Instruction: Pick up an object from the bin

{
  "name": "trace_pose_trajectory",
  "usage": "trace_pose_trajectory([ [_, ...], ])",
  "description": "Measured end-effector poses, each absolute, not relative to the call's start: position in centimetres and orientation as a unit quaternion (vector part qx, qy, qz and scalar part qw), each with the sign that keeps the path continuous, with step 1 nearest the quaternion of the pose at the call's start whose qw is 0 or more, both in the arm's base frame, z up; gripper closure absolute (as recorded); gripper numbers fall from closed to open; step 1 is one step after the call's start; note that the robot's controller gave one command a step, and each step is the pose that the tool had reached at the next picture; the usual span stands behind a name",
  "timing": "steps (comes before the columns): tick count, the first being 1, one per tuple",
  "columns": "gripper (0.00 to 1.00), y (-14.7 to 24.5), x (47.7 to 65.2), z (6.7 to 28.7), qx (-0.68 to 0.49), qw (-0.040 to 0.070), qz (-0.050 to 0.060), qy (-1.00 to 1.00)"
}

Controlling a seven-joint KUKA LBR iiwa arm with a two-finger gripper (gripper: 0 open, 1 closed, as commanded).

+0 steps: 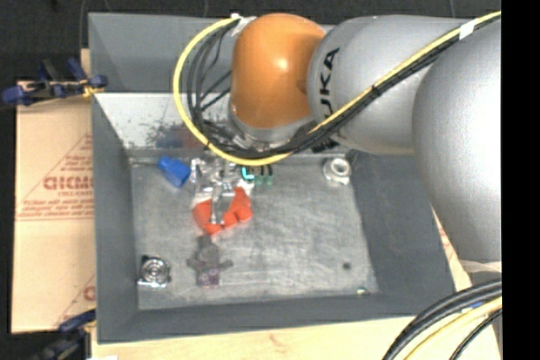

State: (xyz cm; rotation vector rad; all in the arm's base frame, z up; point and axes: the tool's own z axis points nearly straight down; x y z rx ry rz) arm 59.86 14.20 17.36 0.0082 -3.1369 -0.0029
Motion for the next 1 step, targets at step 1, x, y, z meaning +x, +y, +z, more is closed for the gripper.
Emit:
trace_pose_trajectory([
  [1, 0.00, 9.65, 58.91, 13.33, 0.065, -0.001, 0.001, -0.998],
])
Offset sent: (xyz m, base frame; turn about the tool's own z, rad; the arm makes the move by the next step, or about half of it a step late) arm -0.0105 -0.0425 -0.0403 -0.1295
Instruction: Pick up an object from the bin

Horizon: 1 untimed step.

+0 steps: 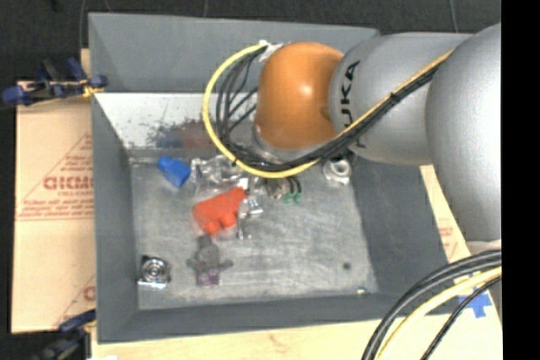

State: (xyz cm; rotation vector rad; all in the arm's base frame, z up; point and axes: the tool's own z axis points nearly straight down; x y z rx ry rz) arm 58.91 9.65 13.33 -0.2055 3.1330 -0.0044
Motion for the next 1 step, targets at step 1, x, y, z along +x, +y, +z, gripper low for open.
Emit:
trace_pose_trajectory([
  [1, 0.00, 9.37, 60.09, 13.70, -0.109, 0.004, -0.001, 0.994],
])
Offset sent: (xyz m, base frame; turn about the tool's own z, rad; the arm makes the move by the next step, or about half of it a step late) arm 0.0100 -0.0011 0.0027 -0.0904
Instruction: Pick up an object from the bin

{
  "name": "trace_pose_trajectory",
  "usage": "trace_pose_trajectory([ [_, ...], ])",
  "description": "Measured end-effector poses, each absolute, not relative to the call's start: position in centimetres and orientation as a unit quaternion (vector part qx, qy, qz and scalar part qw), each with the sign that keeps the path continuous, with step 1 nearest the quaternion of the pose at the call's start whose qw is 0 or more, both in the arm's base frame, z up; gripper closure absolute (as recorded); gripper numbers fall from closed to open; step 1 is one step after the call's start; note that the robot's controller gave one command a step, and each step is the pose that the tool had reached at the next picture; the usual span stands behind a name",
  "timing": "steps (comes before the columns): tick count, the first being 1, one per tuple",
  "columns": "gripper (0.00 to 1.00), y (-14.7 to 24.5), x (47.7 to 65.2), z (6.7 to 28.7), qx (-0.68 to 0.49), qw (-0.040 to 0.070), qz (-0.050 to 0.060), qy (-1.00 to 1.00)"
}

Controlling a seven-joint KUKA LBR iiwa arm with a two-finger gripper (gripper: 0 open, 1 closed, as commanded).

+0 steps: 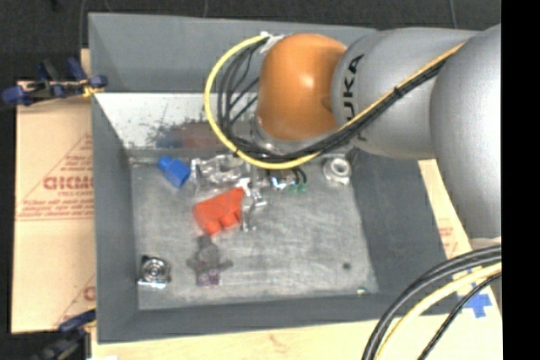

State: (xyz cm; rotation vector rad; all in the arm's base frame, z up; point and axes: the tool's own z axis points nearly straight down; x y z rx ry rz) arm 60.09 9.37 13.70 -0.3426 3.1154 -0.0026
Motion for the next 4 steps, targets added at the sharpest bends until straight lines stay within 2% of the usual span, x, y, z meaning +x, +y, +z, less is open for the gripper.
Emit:
trace_pose_trajectory([
  [1, 0.00, 9.5, 59.7, 13.8, -0.151, 0.001, -0.001, 0.989],
  [2, 0.00, 9.8, 60.9, 9.2, -0.208, 0.009, -0.001, 0.978],
  [3, 0.00, 10.2, 61.7, 8.5, -0.243, 0.009, -0.006, 0.970],
  [4, 1.00, 10.6, 62.1, 8.6, -0.242, 0.021, -0.002, 0.970],
])
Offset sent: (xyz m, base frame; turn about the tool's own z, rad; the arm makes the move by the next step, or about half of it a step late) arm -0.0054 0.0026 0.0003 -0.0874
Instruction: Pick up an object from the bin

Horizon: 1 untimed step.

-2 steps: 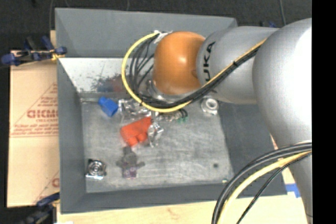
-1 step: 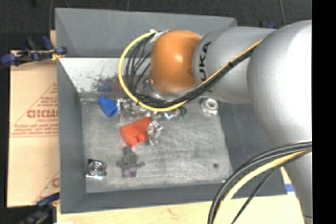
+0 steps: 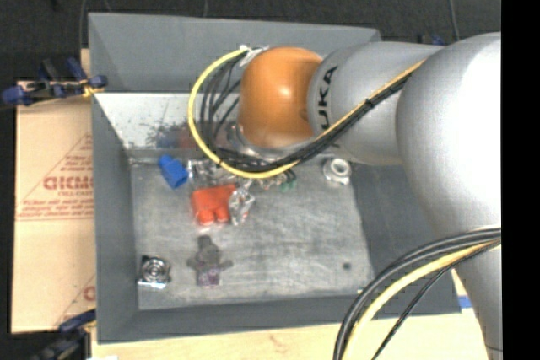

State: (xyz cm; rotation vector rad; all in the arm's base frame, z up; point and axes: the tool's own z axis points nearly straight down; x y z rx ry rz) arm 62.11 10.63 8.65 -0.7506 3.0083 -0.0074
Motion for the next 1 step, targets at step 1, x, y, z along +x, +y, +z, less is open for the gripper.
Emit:
trace_pose_trajectory([
  [1, 1.00, 10.43, 62.33, 13.83, -0.239, 0.003, -0.002, 0.971],
])
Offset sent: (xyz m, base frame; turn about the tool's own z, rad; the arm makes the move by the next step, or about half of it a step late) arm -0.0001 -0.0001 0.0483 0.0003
